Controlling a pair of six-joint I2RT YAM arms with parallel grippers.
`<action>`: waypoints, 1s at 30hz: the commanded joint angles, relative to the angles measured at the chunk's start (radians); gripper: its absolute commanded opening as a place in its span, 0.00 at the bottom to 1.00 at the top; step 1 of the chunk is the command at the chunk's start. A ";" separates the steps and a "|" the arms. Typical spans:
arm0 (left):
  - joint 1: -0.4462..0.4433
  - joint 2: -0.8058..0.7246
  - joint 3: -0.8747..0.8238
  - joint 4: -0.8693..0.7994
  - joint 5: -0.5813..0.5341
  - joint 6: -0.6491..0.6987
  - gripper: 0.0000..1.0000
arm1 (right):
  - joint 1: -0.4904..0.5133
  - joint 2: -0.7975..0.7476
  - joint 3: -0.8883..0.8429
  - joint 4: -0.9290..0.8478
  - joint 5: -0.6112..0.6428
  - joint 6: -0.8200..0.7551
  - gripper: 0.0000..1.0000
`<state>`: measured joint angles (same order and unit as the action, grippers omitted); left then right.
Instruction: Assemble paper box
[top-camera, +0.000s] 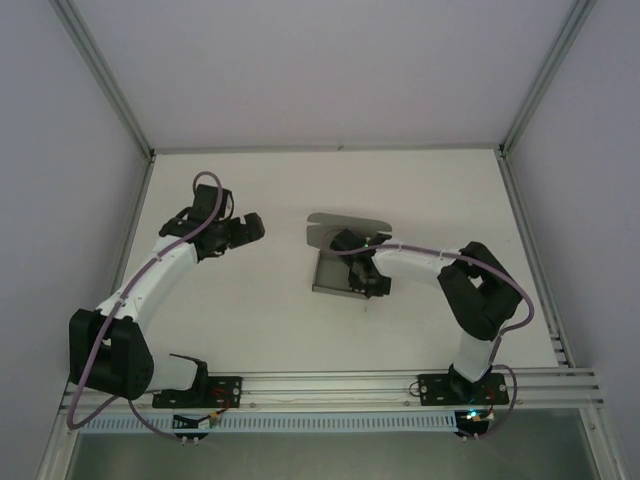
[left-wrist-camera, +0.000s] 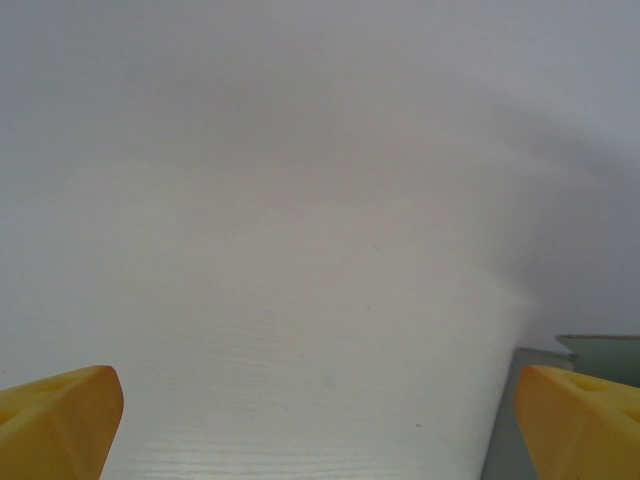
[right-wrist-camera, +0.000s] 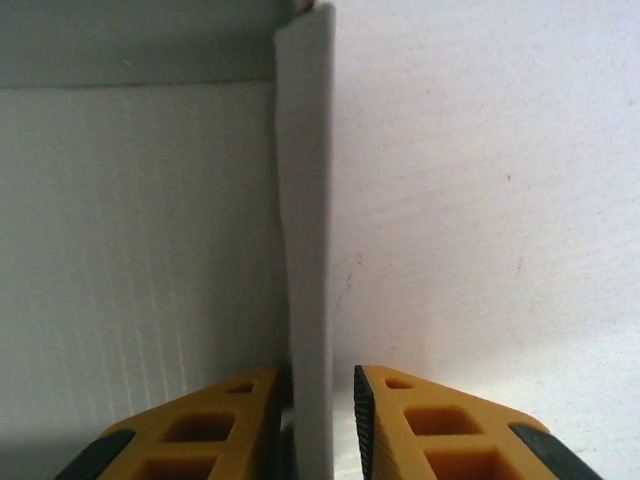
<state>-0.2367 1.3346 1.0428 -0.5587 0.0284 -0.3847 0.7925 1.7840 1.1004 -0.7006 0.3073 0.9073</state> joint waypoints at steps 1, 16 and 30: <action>0.006 -0.024 0.004 0.070 0.130 0.069 1.00 | 0.012 0.019 0.047 0.001 0.035 -0.026 0.30; -0.075 0.278 0.361 -0.131 0.667 0.644 1.00 | -0.090 -0.260 0.054 0.098 0.054 -0.632 0.92; -0.187 0.619 0.769 -0.577 0.587 1.036 0.91 | -0.396 -0.177 0.278 0.028 -0.485 -1.403 0.93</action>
<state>-0.4046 1.9297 1.7767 -0.9840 0.6312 0.5358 0.4114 1.5330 1.3060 -0.5980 -0.0452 -0.3180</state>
